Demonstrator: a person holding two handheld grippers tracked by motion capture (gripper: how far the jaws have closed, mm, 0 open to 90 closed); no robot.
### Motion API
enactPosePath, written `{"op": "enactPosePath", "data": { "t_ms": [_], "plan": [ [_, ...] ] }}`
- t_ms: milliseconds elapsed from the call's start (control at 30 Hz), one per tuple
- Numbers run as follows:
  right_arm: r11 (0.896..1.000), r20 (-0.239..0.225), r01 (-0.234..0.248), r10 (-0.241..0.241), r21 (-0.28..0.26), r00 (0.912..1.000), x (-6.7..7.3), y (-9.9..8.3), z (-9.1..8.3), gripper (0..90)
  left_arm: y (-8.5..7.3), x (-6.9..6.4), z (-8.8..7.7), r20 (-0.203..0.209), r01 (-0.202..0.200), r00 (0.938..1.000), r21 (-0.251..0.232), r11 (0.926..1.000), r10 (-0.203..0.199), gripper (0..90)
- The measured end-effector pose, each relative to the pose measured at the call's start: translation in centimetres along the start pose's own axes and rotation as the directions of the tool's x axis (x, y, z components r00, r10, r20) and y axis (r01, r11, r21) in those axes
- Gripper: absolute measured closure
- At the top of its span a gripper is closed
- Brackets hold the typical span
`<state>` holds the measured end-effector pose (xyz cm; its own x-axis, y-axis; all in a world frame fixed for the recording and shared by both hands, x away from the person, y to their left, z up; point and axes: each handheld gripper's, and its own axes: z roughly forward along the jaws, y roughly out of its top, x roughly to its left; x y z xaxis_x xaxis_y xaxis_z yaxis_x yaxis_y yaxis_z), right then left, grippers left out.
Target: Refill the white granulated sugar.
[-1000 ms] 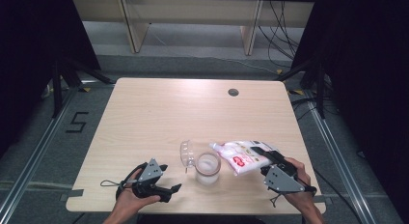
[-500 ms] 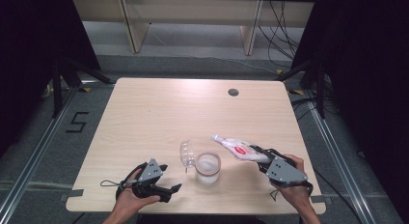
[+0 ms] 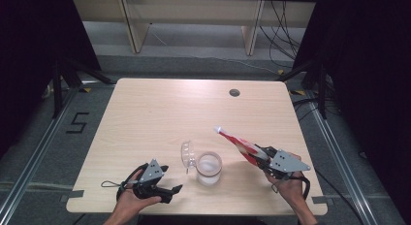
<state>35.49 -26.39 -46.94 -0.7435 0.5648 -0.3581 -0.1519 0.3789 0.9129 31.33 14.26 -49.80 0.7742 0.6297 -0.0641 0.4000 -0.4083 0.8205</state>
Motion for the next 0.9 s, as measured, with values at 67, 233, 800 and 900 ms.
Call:
{"op": "enactPosePath", "data": {
  "t_ms": [67,233,800,900],
  "plan": [
    [1.0,0.001,-0.029,0.029,0.007,0.9996,-0.1,-0.4,0.1,78.4,-0.1,0.0,0.1,-0.003,0.003,1.0,-0.006,1.0,-0.003,16.7],
    [0.996,0.007,-0.092,0.092,0.011,0.9957,-0.4,-1.7,0.4,78.4,-0.1,0.0,0.1,0.001,0.007,1.0,-0.01,0.9999,-0.007,16.7],
    [0.986,0.048,-0.155,0.152,0.068,0.9873,-0.3,-2.1,0.3,77.8,-0.1,0.0,-0.1,-0.005,0.001,1.0,-0.008,1.0,-0.001,16.6],
    [0.983,0.047,-0.154,0.15,0.104,0.9876,-0.1,-1.9,0.3,77.4,-0.1,0.1,-0.1,-0.002,0.003,1.0,-0.009,1.0,-0.003,16.6]
  ]
}}
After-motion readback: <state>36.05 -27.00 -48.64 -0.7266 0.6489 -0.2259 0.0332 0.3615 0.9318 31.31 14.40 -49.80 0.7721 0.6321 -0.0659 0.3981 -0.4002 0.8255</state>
